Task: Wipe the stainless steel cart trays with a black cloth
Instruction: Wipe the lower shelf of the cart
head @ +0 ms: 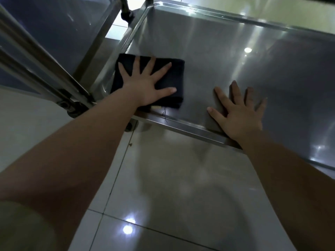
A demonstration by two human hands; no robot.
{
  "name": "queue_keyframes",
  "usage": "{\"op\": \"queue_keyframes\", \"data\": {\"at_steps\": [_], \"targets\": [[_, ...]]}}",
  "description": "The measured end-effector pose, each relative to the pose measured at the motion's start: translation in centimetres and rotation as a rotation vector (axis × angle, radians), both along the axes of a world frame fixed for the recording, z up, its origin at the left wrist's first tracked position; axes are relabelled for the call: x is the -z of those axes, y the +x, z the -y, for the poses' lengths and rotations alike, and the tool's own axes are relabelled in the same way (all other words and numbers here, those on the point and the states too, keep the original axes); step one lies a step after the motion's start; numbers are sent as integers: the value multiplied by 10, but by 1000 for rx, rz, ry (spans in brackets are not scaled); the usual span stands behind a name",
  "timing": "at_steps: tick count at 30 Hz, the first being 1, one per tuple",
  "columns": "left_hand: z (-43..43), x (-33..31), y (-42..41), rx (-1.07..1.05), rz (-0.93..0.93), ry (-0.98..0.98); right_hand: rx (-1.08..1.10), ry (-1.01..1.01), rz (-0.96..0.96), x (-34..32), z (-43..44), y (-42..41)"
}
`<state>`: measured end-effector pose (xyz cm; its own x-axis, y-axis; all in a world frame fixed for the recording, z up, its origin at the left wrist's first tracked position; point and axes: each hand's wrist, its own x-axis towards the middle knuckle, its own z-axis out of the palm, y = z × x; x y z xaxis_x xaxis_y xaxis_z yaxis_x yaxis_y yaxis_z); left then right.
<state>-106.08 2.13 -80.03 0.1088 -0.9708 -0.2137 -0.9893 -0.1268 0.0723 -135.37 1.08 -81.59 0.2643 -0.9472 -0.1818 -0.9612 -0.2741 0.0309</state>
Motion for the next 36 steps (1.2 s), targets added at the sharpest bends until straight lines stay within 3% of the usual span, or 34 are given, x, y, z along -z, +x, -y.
{"op": "queue_keyframes", "data": {"at_steps": [7,16,23,32,36], "targets": [[-72,9,-13,59,-22,-37,-13,-27,53,5,-2,-5],[13,7,33,106,-13,-127,-12,-26,38,5,-7,-4],[59,2,25,95,42,-57,14,-50,36,6,-4,-2],[-59,7,20,127,-16,-16,12,-70,56,10,-4,-5],[-57,8,22,74,-13,-22,1,-65,37,8,-5,-3]]}}
